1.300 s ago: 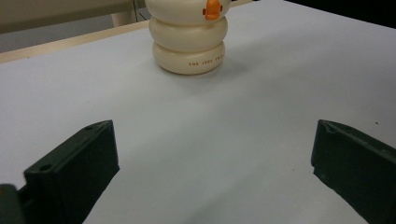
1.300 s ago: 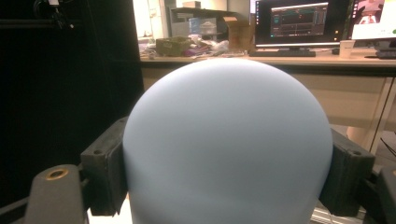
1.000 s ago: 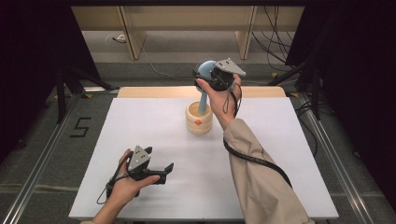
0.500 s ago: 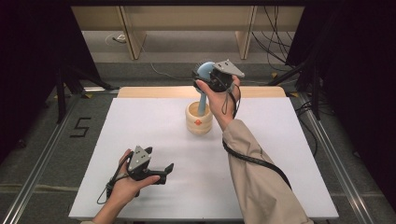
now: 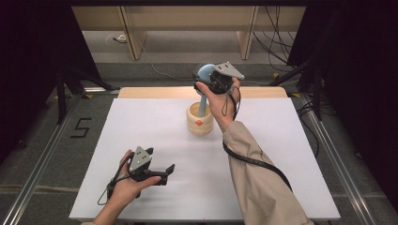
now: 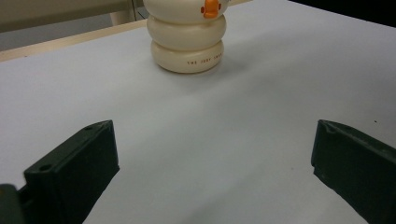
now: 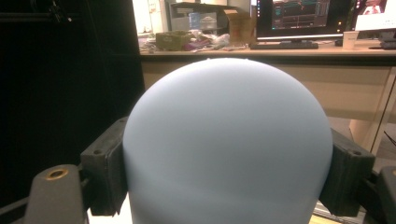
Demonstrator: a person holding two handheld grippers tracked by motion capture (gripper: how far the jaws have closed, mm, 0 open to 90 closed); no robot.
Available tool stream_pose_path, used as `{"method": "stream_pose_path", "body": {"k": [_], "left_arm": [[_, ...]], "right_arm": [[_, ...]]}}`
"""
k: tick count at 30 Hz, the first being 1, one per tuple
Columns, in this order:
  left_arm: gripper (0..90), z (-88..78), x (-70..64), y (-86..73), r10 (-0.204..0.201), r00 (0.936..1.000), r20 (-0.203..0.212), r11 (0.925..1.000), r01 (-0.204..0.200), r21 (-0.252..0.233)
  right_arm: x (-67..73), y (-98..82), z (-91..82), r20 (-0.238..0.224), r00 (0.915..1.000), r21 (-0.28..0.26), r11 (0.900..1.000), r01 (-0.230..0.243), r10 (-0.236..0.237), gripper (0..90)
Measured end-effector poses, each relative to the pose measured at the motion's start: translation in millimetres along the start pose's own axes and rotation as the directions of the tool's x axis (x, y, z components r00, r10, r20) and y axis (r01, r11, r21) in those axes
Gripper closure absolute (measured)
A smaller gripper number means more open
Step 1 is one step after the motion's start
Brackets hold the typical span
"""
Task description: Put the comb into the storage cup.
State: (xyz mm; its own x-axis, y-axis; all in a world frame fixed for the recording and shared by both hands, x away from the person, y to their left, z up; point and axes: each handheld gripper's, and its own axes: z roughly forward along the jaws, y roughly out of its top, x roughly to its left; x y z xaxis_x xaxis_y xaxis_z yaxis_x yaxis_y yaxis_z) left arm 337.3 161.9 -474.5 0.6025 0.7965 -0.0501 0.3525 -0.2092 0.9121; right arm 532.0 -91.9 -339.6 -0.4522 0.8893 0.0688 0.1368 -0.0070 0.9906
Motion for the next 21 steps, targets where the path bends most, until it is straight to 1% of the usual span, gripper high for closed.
{"method": "stream_pose_path", "body": {"k": [21], "left_arm": [[0.1, 0.5, -0.1, -0.2, -0.004, 1.0000, 0.002, 1.0000, 0.004, 0.000]], "right_arm": [[-1.0, -8.8, 5.6, 0.006, 1.0000, 0.006, 1.000, 0.004, -0.004, 20.3]]}}
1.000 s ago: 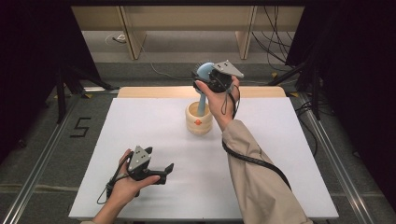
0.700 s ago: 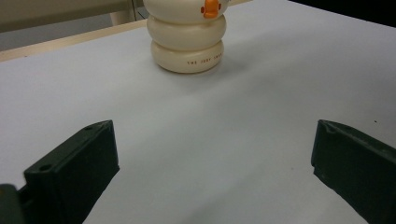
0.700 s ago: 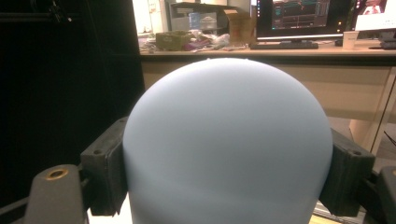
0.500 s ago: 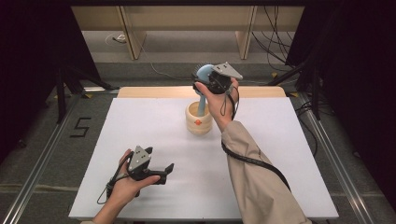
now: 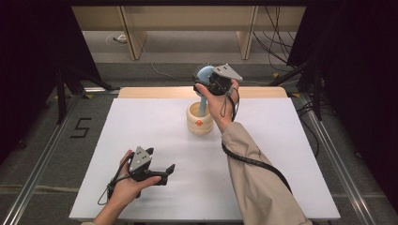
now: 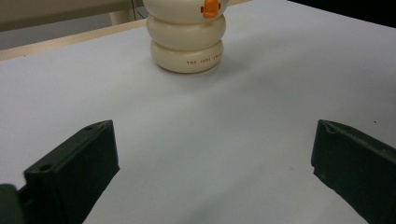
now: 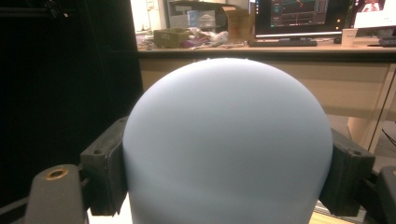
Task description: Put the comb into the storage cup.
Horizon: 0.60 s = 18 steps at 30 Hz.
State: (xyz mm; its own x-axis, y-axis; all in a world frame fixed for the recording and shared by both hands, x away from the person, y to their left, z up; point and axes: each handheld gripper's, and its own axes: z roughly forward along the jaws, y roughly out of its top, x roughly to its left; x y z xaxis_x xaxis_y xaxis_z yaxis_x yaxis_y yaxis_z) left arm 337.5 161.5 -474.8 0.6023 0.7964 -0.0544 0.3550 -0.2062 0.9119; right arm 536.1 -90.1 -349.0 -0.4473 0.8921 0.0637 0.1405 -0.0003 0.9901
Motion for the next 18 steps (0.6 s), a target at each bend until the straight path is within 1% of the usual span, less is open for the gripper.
{"method": "stream_pose_path", "body": {"k": [12, 18], "left_arm": [[0.2, 0.5, -0.2, -0.3, 0.000, 1.0000, 0.000, 1.0000, 0.000, 0.001], [0.2, 0.8, -0.3, -0.5, -0.003, 1.0000, 0.002, 1.0000, 0.003, 0.001]], "right_arm": [[0.5, -4.5, 2.8, 0.006, 1.0000, 0.001, 1.000, 0.005, -0.005, 20.3], [0.6, -6.3, 3.5, 0.010, 0.9998, 0.001, 1.000, 0.016, -0.016, 20.3]]}}
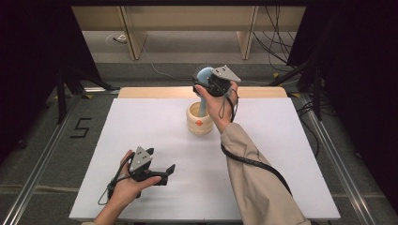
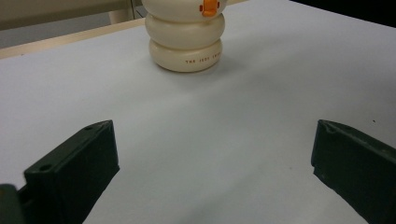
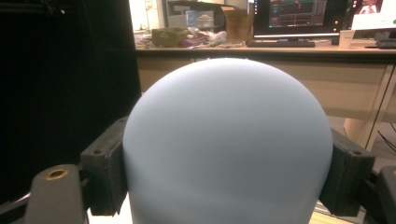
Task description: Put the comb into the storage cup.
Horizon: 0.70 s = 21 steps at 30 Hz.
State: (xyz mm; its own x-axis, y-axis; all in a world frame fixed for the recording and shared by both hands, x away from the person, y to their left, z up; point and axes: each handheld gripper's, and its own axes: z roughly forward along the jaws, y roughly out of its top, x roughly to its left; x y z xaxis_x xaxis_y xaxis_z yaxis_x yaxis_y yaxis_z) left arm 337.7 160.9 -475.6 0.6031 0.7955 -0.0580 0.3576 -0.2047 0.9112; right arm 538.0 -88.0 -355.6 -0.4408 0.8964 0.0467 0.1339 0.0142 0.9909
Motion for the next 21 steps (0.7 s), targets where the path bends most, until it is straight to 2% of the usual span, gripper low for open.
{"method": "stream_pose_path", "body": {"k": [21], "left_arm": [[0.2, 0.8, -0.8, -0.6, 0.002, 1.0000, 0.002, 1.0000, -0.003, 0.003]], "right_arm": [[-0.9, -7.5, 2.2, 0.008, 1.0000, 0.004, 1.000, -0.004, 0.004, 20.3]]}}
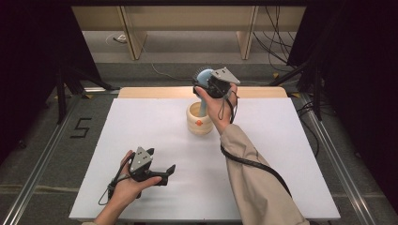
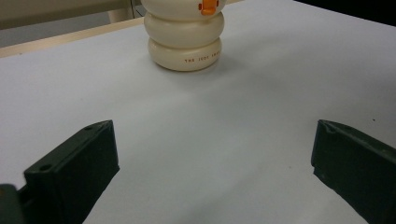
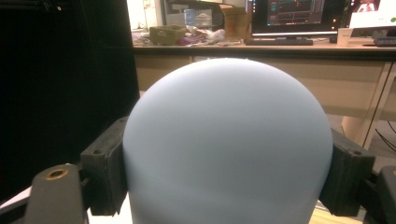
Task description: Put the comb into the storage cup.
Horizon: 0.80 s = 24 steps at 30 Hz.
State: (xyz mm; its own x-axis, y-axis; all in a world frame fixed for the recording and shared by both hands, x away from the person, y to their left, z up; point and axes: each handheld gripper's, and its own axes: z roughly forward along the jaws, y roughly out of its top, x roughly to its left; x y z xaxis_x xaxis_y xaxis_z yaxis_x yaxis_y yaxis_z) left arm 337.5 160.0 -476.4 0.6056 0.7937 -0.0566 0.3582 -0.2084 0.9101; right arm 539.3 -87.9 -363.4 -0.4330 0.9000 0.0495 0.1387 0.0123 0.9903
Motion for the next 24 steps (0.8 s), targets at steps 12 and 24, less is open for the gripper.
{"method": "stream_pose_path", "body": {"k": [12, 24], "left_arm": [[0.2, 0.0, 0.0, -0.2, 0.001, 1.0000, 0.001, 1.0000, -0.001, 0.001], [0.2, 0.3, -0.1, -0.2, 0.002, 1.0000, 0.001, 1.0000, -0.002, 0.002]], "right_arm": [[-0.7, -5.6, 1.3, 0.005, 1.0000, 0.006, 1.000, 0.002, -0.002, 20.3], [-1.3, -10.3, 1.5, 0.005, 1.0000, 0.011, 1.000, 0.004, -0.004, 20.3]]}}
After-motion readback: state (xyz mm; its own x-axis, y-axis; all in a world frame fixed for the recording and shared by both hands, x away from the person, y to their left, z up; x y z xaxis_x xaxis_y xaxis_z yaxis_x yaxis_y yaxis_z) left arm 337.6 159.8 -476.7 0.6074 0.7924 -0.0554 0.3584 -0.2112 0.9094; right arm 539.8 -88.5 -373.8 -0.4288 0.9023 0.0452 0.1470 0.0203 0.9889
